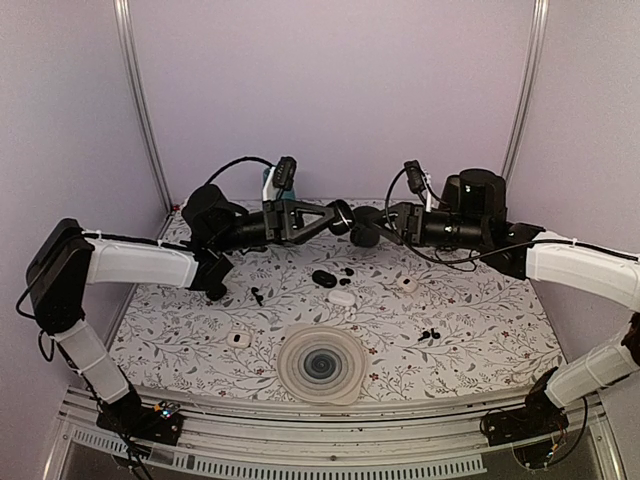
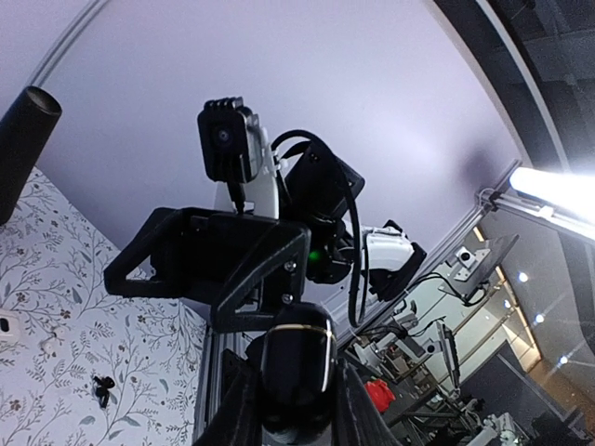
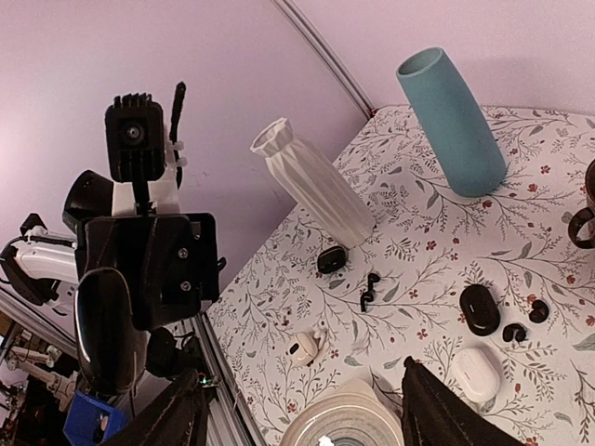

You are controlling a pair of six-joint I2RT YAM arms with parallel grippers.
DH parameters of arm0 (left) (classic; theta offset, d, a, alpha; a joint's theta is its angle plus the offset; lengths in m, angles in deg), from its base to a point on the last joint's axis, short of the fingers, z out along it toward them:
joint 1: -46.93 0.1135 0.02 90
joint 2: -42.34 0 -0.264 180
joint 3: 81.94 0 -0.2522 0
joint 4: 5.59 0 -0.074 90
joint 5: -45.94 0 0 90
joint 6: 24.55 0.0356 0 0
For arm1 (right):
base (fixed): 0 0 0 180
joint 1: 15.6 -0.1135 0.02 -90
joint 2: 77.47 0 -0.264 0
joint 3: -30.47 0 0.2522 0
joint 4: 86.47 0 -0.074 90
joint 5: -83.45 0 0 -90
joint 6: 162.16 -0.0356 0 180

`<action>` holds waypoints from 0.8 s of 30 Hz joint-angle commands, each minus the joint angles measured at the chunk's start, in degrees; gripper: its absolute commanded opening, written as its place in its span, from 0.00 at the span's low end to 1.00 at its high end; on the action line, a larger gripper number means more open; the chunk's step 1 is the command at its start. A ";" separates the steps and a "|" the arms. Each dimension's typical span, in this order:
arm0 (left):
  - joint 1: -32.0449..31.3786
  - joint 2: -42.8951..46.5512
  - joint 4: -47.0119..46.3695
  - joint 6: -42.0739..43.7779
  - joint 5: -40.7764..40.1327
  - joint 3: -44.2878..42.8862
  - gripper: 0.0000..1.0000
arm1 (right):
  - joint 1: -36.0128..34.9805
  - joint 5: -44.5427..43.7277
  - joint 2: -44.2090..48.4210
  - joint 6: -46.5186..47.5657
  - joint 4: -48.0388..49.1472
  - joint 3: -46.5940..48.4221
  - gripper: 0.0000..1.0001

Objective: Insert the wireless bluetooth earbuds into the charging case
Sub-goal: Pass from the right arm to the left, then pass from the left arm to the right

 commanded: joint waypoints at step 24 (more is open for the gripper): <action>-16.00 7.69 -11.93 12.96 -44.41 11.14 0.00 | -11.42 -10.61 2.88 -4.22 29.61 -11.12 0.72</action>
